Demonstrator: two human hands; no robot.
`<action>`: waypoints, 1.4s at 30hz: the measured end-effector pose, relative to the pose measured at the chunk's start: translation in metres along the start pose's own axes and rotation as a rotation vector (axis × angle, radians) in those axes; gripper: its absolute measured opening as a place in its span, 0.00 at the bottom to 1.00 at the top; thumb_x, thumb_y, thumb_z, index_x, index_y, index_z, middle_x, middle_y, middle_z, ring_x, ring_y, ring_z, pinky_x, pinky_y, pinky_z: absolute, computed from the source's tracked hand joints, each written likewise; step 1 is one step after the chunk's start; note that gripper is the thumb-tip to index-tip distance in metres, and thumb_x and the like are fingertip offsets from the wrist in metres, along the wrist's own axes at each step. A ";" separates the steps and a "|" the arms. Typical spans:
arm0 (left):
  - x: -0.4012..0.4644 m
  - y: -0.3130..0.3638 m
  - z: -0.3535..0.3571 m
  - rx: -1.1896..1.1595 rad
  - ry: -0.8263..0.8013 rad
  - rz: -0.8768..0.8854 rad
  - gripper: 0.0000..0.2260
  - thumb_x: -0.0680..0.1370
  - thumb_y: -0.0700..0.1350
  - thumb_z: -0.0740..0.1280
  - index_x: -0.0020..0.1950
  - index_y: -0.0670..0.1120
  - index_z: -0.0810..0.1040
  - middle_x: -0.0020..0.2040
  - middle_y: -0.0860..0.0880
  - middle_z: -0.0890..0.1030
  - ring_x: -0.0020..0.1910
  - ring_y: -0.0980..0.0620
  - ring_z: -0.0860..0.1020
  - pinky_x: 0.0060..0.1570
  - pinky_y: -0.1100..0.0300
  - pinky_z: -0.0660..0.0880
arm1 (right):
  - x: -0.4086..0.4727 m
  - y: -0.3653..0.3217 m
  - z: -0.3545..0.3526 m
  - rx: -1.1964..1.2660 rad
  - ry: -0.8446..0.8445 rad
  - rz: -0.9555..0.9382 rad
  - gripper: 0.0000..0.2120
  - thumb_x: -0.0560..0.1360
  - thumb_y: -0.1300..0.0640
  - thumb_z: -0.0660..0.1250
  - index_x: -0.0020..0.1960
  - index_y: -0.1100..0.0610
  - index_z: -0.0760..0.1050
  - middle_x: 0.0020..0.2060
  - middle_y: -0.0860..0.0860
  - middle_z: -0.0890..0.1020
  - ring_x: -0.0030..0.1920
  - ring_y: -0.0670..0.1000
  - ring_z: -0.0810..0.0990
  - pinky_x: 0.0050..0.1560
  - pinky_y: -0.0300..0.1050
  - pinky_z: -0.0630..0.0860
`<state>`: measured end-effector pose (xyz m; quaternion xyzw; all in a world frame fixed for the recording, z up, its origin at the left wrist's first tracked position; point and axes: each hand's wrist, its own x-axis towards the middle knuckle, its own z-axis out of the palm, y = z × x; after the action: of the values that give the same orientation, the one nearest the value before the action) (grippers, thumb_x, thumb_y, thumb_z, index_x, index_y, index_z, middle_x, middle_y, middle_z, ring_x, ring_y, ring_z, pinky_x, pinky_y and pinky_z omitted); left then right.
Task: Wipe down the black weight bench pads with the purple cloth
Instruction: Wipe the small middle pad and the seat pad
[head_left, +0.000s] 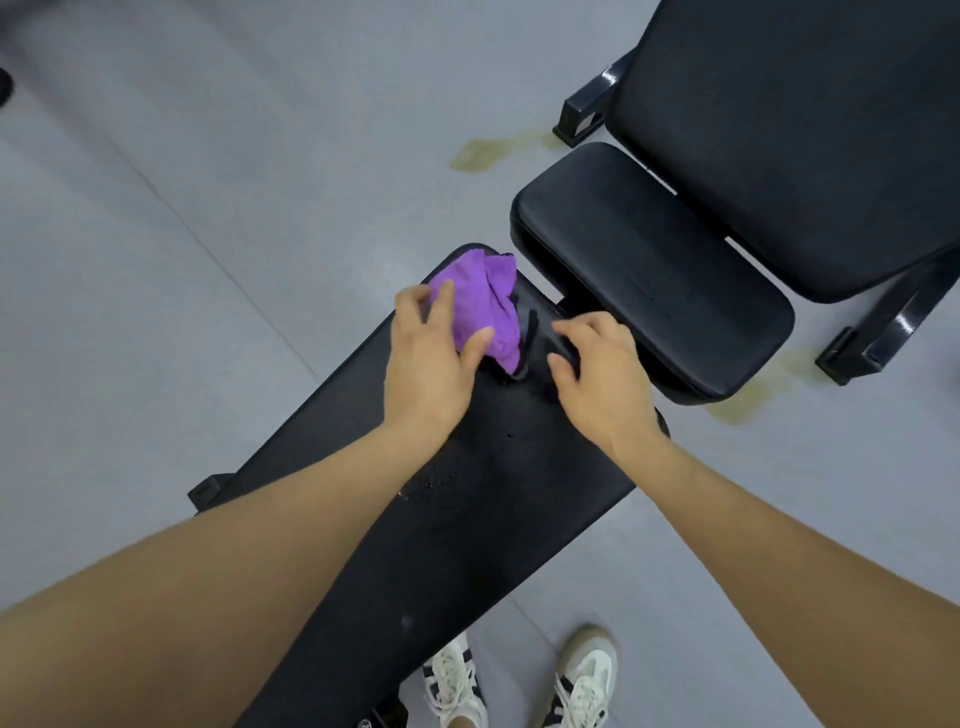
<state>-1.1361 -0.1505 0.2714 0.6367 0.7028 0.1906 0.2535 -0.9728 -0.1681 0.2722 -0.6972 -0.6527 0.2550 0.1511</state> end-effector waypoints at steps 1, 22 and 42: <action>0.010 0.010 0.005 0.003 -0.033 0.014 0.30 0.77 0.55 0.64 0.74 0.45 0.60 0.71 0.46 0.58 0.70 0.48 0.61 0.63 0.53 0.68 | -0.008 0.011 -0.002 -0.061 -0.017 0.047 0.18 0.77 0.57 0.62 0.66 0.57 0.71 0.61 0.51 0.71 0.61 0.52 0.67 0.55 0.46 0.70; 0.078 0.012 0.011 0.258 -0.197 0.008 0.17 0.75 0.39 0.66 0.62 0.37 0.70 0.64 0.39 0.72 0.62 0.39 0.70 0.60 0.50 0.68 | -0.032 0.059 -0.017 -0.096 -0.053 0.165 0.21 0.74 0.55 0.69 0.65 0.48 0.70 0.59 0.45 0.74 0.60 0.51 0.72 0.49 0.47 0.73; 0.039 0.033 0.040 0.438 -0.163 0.157 0.21 0.78 0.39 0.63 0.70 0.40 0.65 0.73 0.42 0.63 0.73 0.41 0.58 0.70 0.51 0.59 | -0.043 0.085 -0.023 0.041 -0.073 0.312 0.18 0.74 0.56 0.69 0.64 0.51 0.74 0.54 0.49 0.77 0.54 0.55 0.76 0.49 0.48 0.74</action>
<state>-1.0885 -0.1106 0.2549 0.7425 0.6529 0.0010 0.1498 -0.8900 -0.2162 0.2519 -0.7772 -0.5360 0.3140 0.1001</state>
